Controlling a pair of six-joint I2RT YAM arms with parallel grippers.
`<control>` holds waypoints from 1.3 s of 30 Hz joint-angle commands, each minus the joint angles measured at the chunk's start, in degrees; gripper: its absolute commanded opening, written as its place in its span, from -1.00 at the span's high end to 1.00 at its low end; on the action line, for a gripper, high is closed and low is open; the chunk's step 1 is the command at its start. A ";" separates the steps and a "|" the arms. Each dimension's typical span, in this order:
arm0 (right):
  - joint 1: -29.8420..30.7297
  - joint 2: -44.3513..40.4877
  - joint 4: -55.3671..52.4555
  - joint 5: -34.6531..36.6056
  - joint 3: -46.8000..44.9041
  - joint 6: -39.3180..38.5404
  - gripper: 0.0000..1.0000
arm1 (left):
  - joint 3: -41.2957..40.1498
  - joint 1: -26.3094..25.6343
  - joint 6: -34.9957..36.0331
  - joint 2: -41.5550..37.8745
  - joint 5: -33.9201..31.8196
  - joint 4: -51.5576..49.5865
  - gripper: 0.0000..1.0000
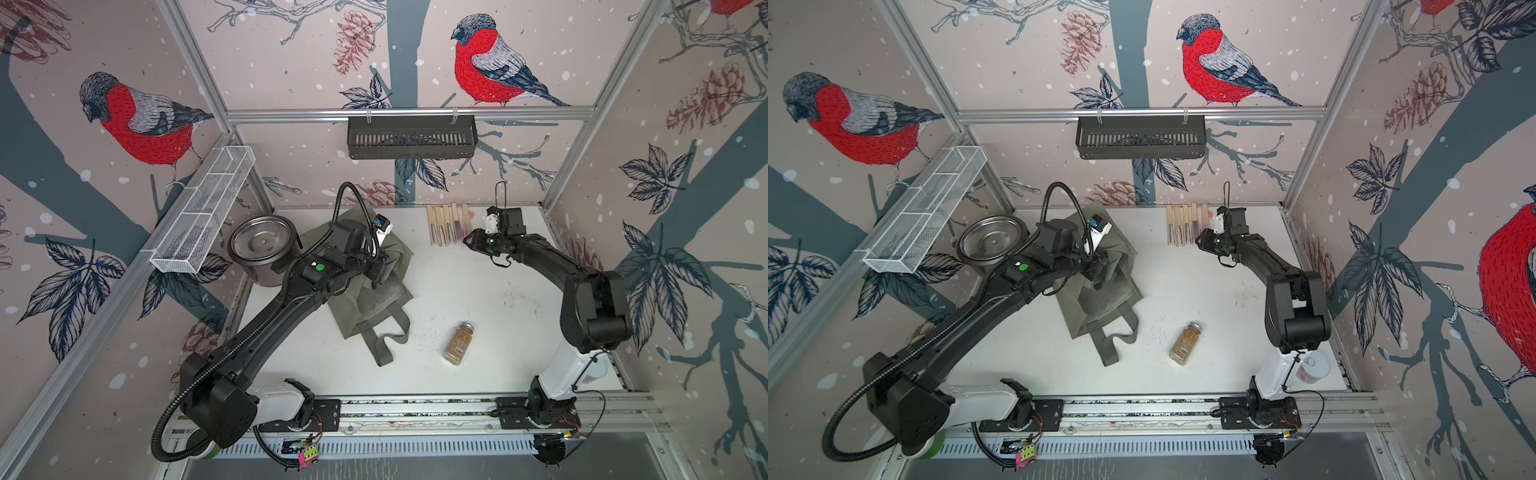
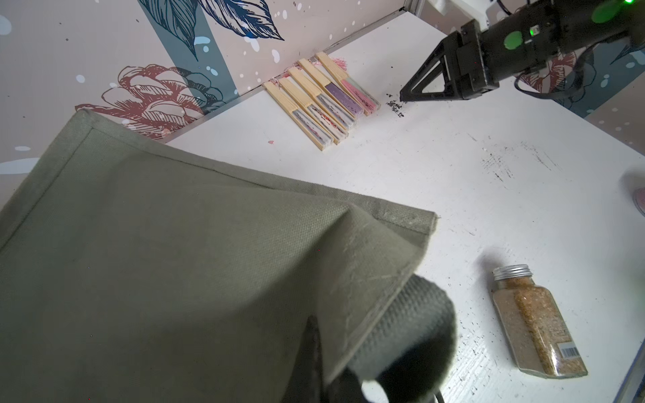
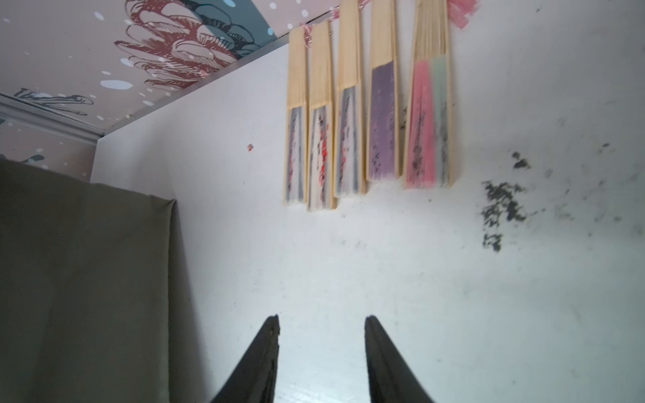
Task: Take out the folding fans from the tote bags
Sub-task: Adjust the folding fan in the canvas bag.
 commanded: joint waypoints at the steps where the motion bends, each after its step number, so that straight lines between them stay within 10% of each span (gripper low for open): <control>1: 3.66 -5.96 6.91 5.33 -6.65 3.66 0.20 | -0.07 -0.11 0.85 -0.17 -0.85 2.38 1.00; 22: 40.78 -29.43 18.82 25.05 -32.36 15.70 0.44 | 0.06 -0.41 1.30 -0.28 -0.15 2.04 1.00; 39: 57.33 -18.18 41.04 32.40 -36.15 27.13 0.47 | 0.14 -0.47 1.21 -0.60 -0.24 2.04 1.00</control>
